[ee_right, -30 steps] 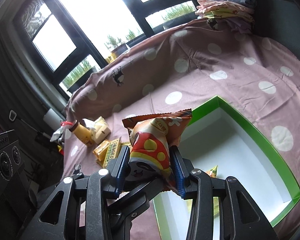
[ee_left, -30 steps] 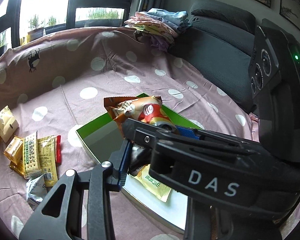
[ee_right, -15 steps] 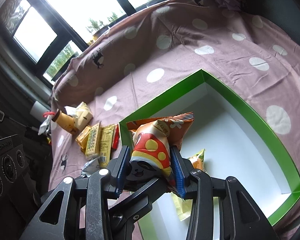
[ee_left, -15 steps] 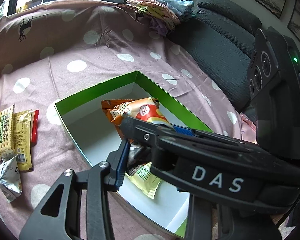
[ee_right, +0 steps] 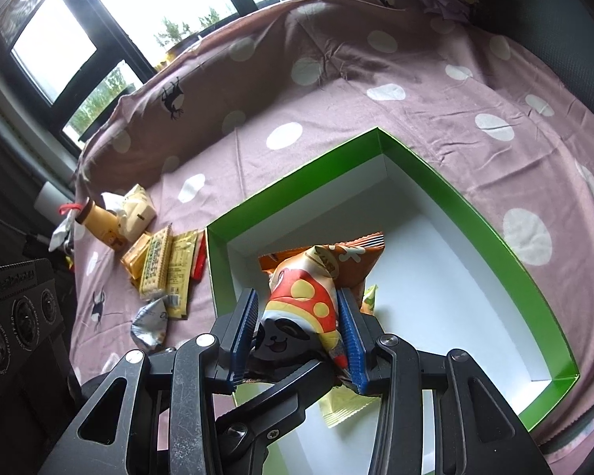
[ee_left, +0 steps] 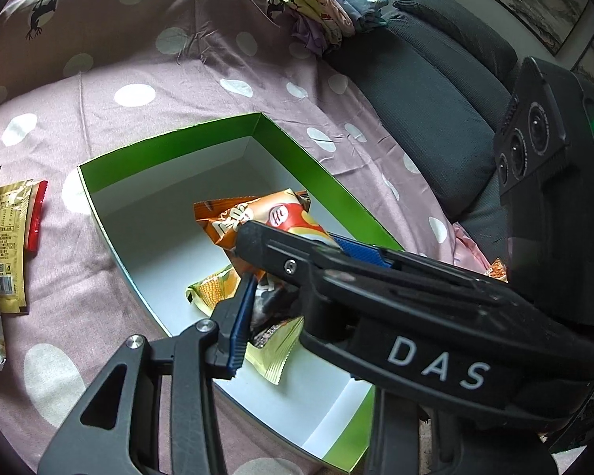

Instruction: Organize snacks

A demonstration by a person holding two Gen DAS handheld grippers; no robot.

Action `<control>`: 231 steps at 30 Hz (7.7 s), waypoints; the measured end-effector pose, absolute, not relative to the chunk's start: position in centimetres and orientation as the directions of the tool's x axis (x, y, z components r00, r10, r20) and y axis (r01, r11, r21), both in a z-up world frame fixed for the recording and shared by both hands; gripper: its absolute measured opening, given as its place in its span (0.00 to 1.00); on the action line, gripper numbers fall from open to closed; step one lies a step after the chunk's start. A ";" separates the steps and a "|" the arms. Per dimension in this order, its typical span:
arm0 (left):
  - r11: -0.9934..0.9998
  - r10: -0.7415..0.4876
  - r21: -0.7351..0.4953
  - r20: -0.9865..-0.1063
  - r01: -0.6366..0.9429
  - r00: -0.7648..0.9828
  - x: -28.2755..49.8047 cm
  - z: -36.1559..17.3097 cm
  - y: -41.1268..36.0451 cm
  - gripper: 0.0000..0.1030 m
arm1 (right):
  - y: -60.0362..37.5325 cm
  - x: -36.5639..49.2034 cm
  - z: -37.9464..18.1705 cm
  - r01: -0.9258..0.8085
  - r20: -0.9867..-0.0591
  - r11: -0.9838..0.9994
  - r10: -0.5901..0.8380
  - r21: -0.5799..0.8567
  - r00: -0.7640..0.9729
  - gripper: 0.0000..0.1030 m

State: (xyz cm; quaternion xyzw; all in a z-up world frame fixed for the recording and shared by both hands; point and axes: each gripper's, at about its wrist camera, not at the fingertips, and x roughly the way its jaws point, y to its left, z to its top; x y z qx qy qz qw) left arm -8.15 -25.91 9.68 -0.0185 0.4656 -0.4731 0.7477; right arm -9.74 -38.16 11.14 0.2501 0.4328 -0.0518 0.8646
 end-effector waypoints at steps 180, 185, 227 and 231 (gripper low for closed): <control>0.834 -0.507 -0.174 -0.615 0.524 0.603 -13.1 16.4 -16.0 0.37 | -30.0 -11.9 16.5 -0.121 -0.496 0.783 0.496 0.610 0.713 0.37; 0.815 -0.529 -0.167 -0.605 0.555 0.595 -13.5 16.8 -18.1 0.37 | -32.0 -12.7 16.9 -0.098 -0.486 0.785 0.470 0.612 0.737 0.37; 0.630 -0.664 -0.261 -0.670 0.732 0.333 -12.2 13.0 -31.0 0.37 | -43.9 -15.2 13.9 0.240 -0.618 0.795 0.203 0.557 0.759 0.37; 0.620 -0.668 -0.290 -0.682 0.729 0.297 -11.8 12.0 -31.7 0.37 | -44.2 -15.0 13.2 0.276 -0.651 0.799 0.181 0.535 0.737 0.37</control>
